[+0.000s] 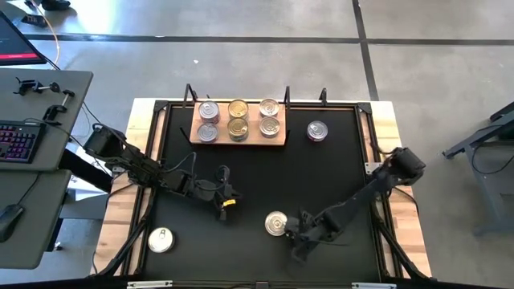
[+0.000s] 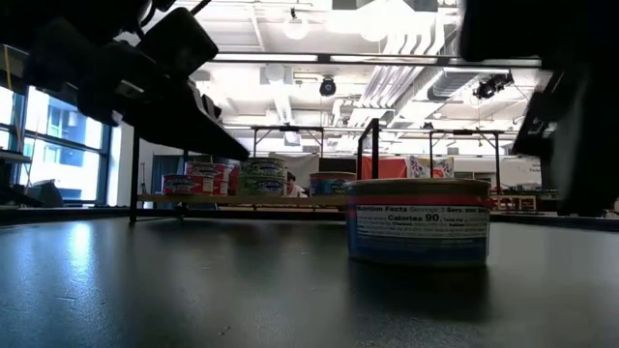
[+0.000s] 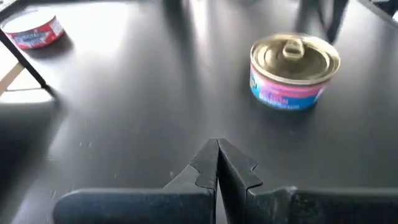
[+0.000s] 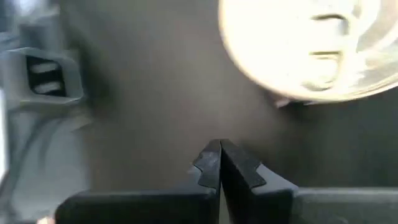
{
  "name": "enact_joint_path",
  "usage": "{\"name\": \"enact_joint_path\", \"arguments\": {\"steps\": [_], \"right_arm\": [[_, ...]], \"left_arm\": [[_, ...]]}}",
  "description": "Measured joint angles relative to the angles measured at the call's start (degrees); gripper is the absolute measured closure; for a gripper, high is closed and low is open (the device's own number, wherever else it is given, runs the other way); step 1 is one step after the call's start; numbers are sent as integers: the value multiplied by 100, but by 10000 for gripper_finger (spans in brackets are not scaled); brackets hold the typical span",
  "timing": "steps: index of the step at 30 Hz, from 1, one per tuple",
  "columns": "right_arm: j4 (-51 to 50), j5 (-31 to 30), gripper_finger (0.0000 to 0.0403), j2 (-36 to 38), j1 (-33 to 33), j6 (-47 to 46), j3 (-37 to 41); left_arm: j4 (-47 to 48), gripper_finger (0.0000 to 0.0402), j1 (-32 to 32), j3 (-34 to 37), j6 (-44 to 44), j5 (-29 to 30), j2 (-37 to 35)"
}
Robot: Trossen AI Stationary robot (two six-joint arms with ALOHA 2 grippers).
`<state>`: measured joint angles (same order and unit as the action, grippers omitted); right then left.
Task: Stack canned seafood by type on shelf
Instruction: Stack the blue pink tuna can on top of the blue pink tuna can on the shelf
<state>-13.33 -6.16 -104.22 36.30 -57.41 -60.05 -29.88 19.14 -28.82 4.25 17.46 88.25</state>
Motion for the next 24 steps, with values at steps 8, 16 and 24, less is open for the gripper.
{"name": "enact_joint_path", "arguments": {"steps": [8,16,24], "right_arm": [[-1155,-1462,403,-135,-648,-504,-13],[-1501,-1974,403,225,-753,-335,-6],[-377,412,403,-9,-311,87,-2]], "left_arm": [[-94,401,2,0,-44,4,0],[-131,401,2,0,-42,8,0],[-223,401,2,0,4,8,0]]}}
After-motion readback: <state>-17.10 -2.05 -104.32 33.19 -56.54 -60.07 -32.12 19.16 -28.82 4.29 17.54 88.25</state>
